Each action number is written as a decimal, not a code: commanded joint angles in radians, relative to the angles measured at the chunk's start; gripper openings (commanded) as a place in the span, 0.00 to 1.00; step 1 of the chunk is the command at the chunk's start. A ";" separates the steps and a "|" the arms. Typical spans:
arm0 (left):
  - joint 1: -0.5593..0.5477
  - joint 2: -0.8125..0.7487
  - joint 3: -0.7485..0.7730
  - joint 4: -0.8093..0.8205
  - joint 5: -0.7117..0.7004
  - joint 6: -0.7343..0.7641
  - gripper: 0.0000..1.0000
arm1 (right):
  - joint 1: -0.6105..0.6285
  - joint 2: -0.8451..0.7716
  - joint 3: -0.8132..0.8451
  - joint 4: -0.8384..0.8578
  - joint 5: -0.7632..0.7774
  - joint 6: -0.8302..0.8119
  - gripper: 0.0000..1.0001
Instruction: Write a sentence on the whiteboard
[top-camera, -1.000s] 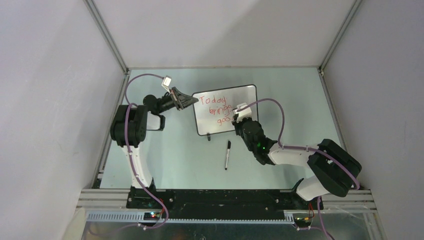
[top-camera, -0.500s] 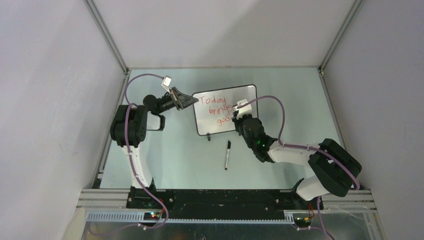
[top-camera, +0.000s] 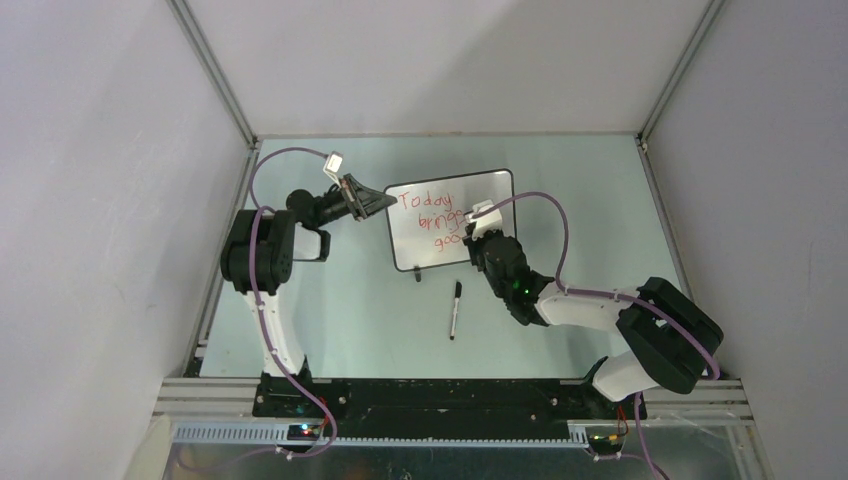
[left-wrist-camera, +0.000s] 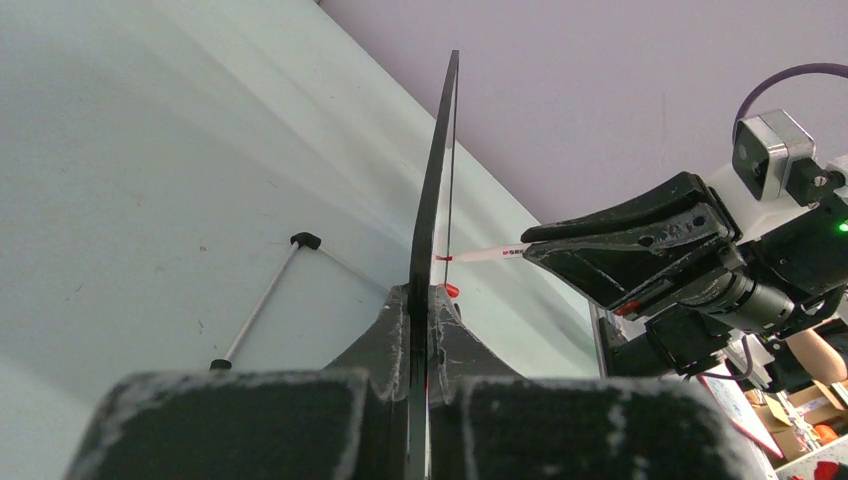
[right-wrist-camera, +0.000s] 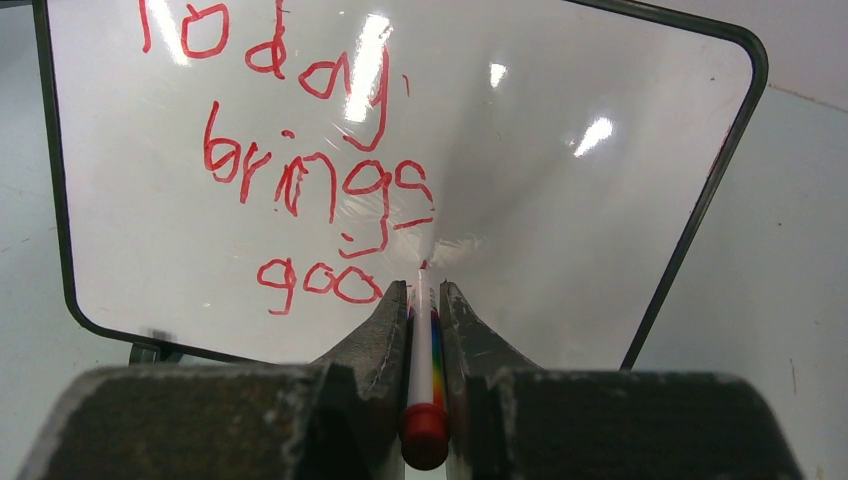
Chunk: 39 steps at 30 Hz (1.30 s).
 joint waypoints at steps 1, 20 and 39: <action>0.007 -0.017 -0.001 0.048 0.004 0.028 0.00 | 0.007 -0.004 0.018 -0.003 0.026 0.023 0.00; 0.007 -0.019 -0.003 0.048 0.005 0.029 0.00 | 0.020 -0.008 0.004 -0.055 0.038 0.051 0.00; 0.009 -0.019 -0.002 0.048 0.003 0.029 0.00 | 0.021 -0.033 0.002 -0.119 0.090 0.060 0.00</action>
